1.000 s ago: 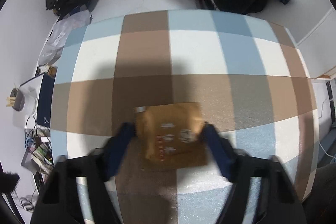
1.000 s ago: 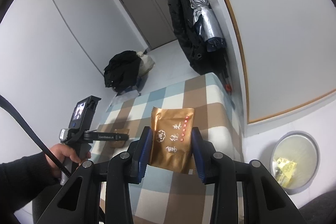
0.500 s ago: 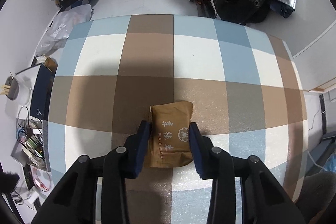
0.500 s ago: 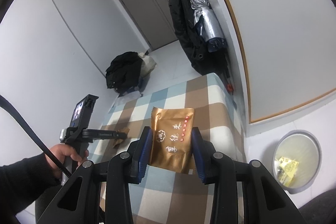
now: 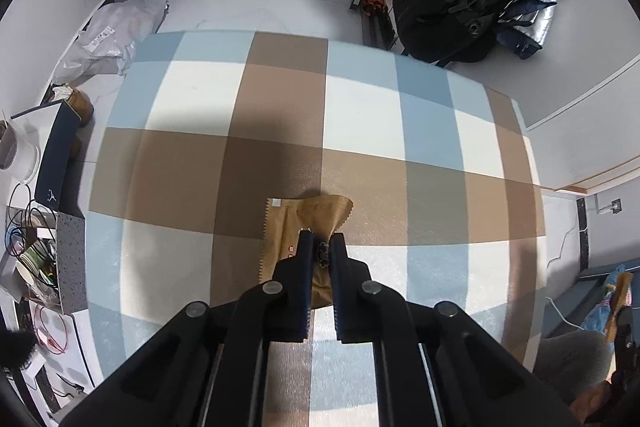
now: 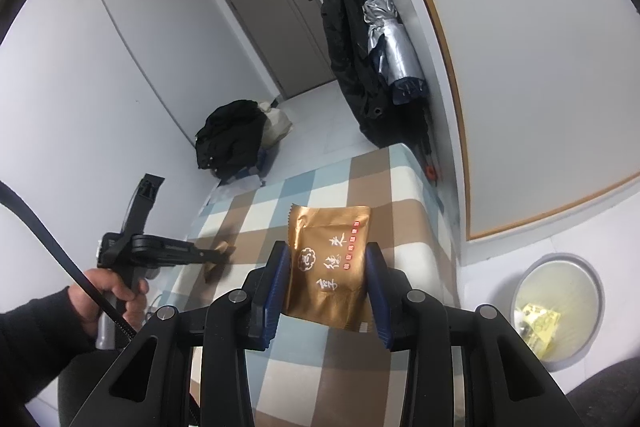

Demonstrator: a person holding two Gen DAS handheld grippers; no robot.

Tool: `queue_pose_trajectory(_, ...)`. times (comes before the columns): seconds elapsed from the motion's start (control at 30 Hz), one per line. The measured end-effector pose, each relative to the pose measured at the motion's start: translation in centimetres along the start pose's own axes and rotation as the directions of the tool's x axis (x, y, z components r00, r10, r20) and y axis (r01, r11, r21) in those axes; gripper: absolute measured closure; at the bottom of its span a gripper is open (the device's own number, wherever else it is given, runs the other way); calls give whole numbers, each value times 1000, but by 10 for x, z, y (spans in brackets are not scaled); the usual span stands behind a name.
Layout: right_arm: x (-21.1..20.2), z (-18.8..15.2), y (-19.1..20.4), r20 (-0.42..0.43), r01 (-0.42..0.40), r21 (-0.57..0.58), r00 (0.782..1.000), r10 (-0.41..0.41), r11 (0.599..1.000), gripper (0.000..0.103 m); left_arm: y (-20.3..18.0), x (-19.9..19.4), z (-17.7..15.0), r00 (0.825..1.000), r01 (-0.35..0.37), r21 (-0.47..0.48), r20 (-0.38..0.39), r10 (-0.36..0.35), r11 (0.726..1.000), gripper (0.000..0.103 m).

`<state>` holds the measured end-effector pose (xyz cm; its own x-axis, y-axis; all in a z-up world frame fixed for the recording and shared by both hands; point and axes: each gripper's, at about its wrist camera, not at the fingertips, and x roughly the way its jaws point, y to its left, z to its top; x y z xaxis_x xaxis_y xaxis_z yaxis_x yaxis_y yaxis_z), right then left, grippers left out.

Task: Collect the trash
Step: 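Carry both brown packets over the white bin with both tools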

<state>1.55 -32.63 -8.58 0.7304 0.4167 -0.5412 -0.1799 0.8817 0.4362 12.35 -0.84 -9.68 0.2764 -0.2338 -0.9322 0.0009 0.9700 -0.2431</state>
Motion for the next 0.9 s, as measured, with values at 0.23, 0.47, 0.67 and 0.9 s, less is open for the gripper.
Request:
queue_pose_trajectory(0.23, 0, -1, 6, 8, -2, -28, 1000, 3, 1000, 65, -15, -28, -8, 997, 60, 51, 40, -62, 997, 101)
queue_pose_trajectory(0.47, -21, 8, 7, 37, -10, -50, 999, 12, 999, 66, -68, -66, -16, 978, 166, 168, 97, -184, 972, 101)
queue_pose_trajectory(0.67, -70, 44, -17, 126, 27, -41, 992, -22, 999, 66, -153, -90, -20, 935, 293, 324, 100, -340, 900, 101)
queue_pose_trajectory(0.9, -131, 84, -78, 213, 136, 12, 968, -136, 991, 66, -246, -65, -17, 873, 447, 402, -1, -487, 799, 101)
